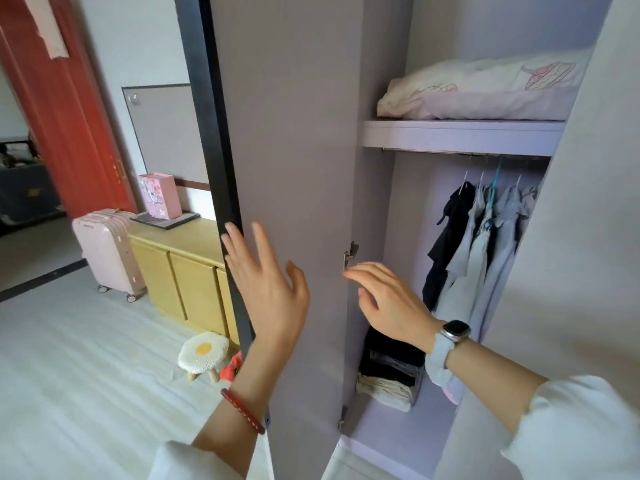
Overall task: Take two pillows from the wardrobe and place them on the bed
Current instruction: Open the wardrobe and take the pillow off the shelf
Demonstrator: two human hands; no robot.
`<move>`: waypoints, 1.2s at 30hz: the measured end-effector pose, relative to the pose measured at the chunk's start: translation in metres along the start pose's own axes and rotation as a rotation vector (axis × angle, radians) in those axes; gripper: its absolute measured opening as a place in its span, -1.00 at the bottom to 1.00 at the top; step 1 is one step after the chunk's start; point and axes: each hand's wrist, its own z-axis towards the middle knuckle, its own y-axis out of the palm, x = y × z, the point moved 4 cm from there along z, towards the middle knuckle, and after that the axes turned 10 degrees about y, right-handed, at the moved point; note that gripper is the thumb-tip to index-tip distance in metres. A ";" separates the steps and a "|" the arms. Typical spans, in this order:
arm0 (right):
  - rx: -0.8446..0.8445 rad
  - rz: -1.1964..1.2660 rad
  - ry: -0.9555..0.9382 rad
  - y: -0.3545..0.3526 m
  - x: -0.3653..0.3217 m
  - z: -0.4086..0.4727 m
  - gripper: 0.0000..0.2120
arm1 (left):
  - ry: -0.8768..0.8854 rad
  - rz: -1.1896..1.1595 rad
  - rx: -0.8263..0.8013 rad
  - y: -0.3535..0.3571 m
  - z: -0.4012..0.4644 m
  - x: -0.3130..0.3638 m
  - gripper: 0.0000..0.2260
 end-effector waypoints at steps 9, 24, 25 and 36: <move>0.068 -0.212 0.203 -0.091 0.117 -0.005 -0.69 | 0.402 0.119 -0.139 0.094 -0.015 0.063 -0.46; 0.361 -0.450 0.400 -0.233 0.265 -0.006 -0.60 | 0.269 -0.678 -0.557 0.332 0.093 0.265 -0.36; 0.377 -0.464 0.413 -0.237 0.271 -0.005 -0.58 | 0.201 -0.759 -0.606 0.342 0.094 0.273 -0.33; 0.427 -0.403 0.528 -0.220 0.256 -0.046 -0.55 | 0.154 -1.187 -0.647 0.316 0.073 0.287 -0.52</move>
